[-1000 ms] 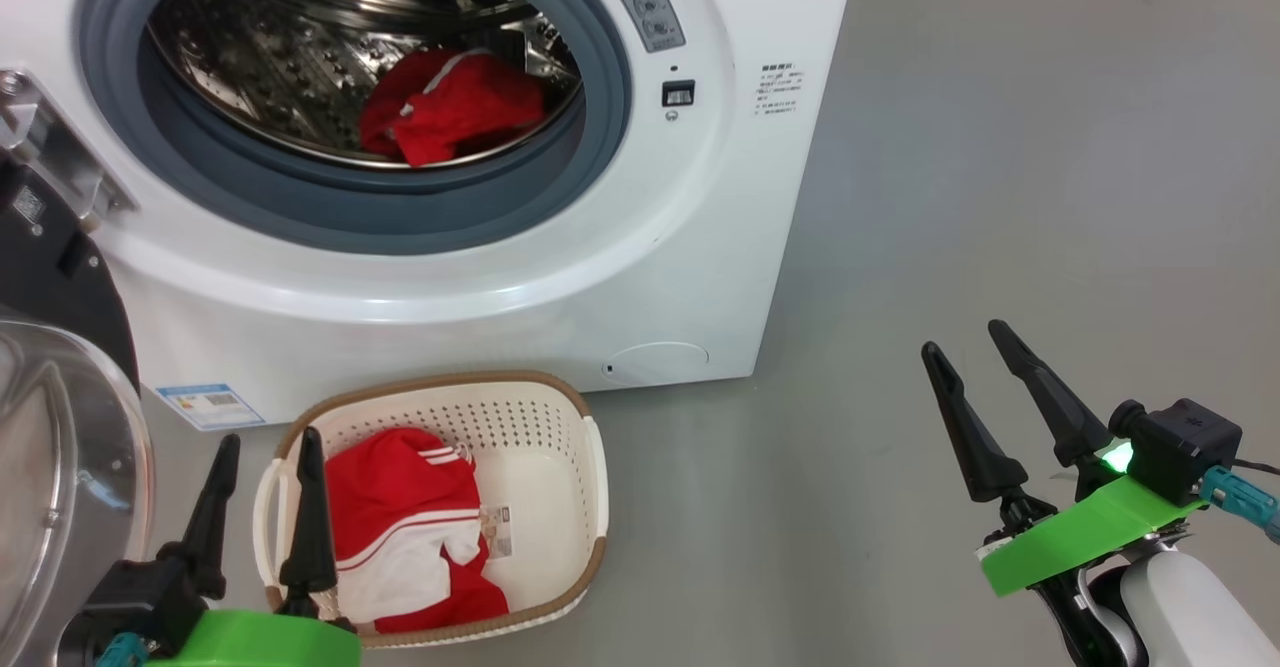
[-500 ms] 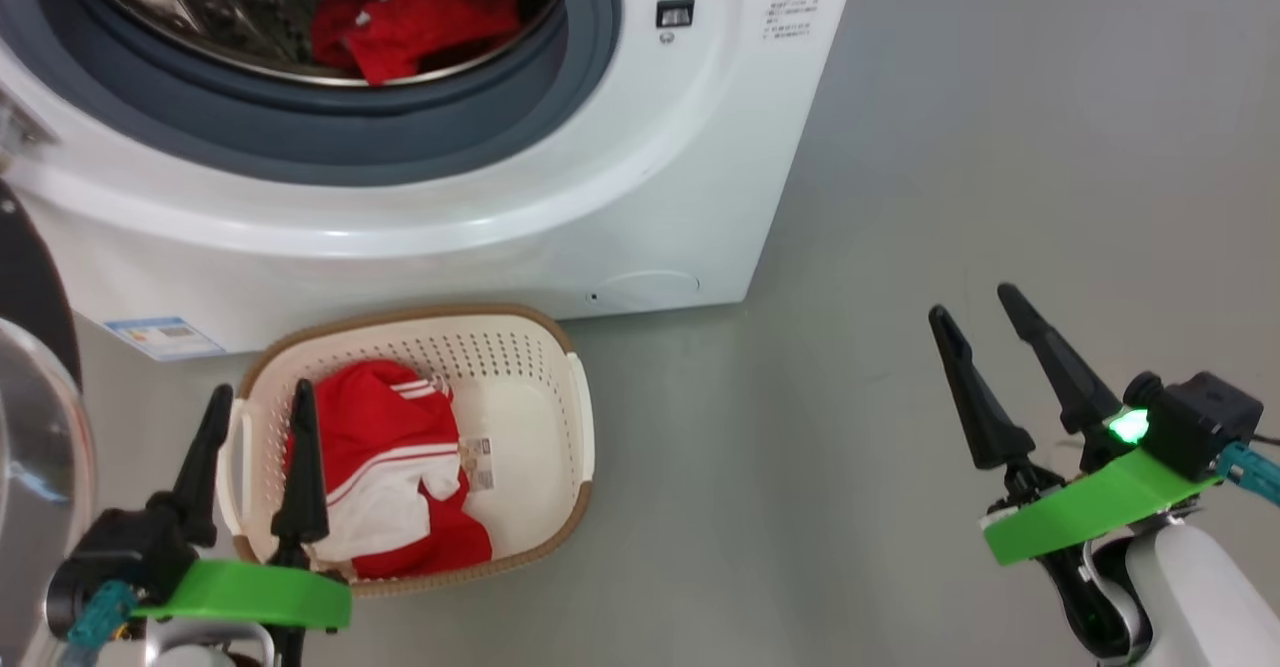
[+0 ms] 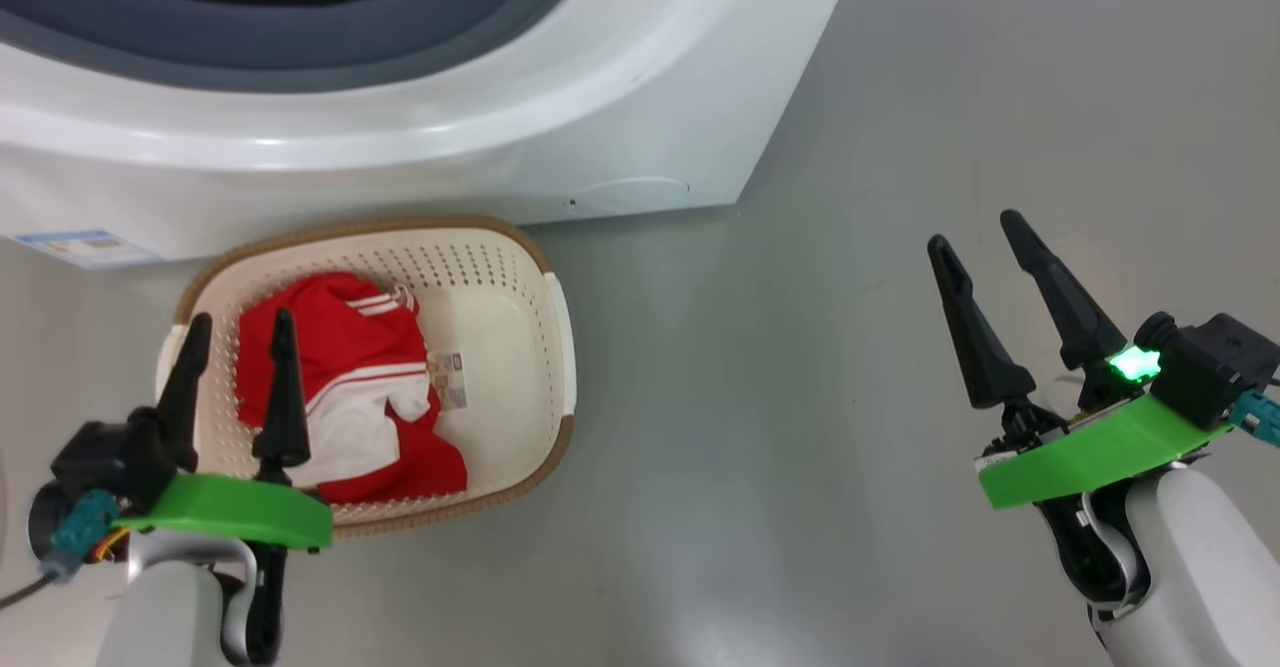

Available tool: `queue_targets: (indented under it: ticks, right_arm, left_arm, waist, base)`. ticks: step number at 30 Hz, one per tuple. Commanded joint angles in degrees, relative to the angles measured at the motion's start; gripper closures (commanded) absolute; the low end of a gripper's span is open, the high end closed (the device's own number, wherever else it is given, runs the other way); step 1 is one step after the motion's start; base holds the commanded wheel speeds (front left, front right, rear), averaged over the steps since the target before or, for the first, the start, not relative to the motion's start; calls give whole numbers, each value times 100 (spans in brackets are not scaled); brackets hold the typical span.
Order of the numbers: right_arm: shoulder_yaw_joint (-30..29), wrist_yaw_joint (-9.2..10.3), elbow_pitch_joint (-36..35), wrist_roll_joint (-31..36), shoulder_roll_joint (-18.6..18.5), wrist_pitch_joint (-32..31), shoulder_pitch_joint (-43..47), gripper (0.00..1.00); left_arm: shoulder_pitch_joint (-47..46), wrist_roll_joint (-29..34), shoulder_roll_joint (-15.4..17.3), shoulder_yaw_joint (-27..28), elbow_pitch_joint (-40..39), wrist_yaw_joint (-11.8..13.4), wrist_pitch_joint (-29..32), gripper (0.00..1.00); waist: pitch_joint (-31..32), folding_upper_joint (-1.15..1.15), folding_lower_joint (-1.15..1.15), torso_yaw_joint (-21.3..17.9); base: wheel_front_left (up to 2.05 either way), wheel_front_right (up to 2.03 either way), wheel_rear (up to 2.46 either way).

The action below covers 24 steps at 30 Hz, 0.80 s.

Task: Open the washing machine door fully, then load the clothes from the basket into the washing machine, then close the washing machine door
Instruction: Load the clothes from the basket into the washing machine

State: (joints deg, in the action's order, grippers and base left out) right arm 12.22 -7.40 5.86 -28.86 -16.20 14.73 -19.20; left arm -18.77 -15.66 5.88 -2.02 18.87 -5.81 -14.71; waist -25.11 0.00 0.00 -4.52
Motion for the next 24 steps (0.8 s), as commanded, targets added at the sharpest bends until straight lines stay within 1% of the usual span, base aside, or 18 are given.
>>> queue_targets:
  ticks: [1, 6, 9, 10, 24]
  right_arm:
    - [85, -9, -159, 30, -17, 27, -30, 0]
    - [114, -9, -204, 47, -5, 27, -218, 0]
    - [125, -9, -217, 51, -4, 27, -276, 0]
    - [128, -9, -228, 54, -3, 27, -328, 0]
    - [175, -9, -312, 65, 45, 27, -647, 0]
  left_arm:
    - [-128, 10, 190, 185, -36, -30, -29, 0]
    - [-559, -24, 271, 221, 545, -63, -29, 0]
    - [-691, -35, 290, 244, 735, -71, -29, 0]
    - [-828, -49, 305, 269, 936, -80, -29, 0]
    - [-1910, -243, 457, 404, 2436, -145, -29, 0]
  waist:
    - [-249, 0, 0, -26]
    - [-583, 0, 0, -40]
    - [-680, 0, 0, -45]
    - [-776, 0, 0, -47]
    - [-1480, 0, 0, -145]
  base:
    - [0, 0, 0]
    - [0, 0, 0]
    - [0, 0, 0]
    - [0, 0, 0]
    - [0, 0, 0]
